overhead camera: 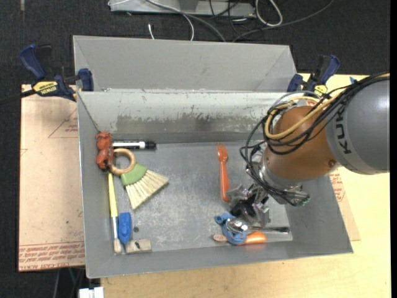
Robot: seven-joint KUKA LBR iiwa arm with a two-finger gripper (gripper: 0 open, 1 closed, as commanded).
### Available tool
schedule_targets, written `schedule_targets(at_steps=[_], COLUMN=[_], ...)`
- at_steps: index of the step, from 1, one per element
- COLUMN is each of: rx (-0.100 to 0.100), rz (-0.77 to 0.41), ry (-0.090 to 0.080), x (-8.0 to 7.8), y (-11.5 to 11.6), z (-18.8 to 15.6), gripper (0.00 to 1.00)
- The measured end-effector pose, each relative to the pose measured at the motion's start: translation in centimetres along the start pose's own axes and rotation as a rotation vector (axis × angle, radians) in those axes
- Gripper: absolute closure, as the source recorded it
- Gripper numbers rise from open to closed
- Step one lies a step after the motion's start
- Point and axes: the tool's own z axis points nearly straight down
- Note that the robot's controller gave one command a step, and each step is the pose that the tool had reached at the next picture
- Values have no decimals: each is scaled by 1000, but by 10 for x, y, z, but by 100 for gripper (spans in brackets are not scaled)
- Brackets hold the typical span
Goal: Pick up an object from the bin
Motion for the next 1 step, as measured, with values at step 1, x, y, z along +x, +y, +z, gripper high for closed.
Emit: schedule_targets(at_steps=[1], rx=[-1], rz=[0], ry=[0], x=[-1], y=[0], z=[-12], gripper=[100])
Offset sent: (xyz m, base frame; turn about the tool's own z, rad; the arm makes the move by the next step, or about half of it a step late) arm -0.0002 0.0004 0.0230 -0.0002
